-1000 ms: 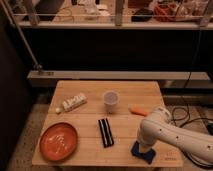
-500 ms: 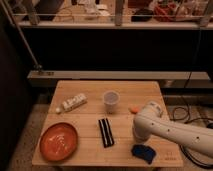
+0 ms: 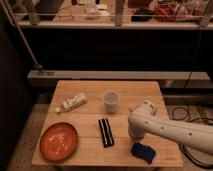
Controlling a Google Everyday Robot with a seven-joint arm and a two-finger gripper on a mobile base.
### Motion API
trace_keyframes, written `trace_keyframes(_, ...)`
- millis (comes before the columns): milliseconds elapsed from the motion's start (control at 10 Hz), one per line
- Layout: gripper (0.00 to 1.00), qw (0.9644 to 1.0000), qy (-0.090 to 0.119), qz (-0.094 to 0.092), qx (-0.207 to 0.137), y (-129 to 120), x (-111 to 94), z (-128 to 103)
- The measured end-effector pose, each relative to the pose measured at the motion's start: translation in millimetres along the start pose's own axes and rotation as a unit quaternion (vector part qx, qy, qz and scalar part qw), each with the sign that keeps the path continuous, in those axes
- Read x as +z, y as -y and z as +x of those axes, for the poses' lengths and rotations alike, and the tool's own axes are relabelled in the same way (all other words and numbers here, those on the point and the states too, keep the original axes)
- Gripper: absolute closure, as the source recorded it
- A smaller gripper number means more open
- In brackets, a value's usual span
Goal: Wipe the white sponge on the table
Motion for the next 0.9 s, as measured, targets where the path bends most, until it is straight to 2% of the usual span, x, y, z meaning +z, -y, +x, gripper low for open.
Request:
trace_keyframes(400,0.37,0.9985,-0.015,-0.040,0.034,1.9,-18.2,14.6)
trace_keyframes(500,0.26,0.9983,-0.017,-0.043,0.036,-1.7,-19.9,20.6)
trace_keyframes(600,0.22,0.9982,-0.016,-0.043,0.037,-5.4,-19.7,26.1)
trace_keyframes(900,0.20,0.9989,0.007,-0.034,0.032,-15.0,-12.7,38.4)
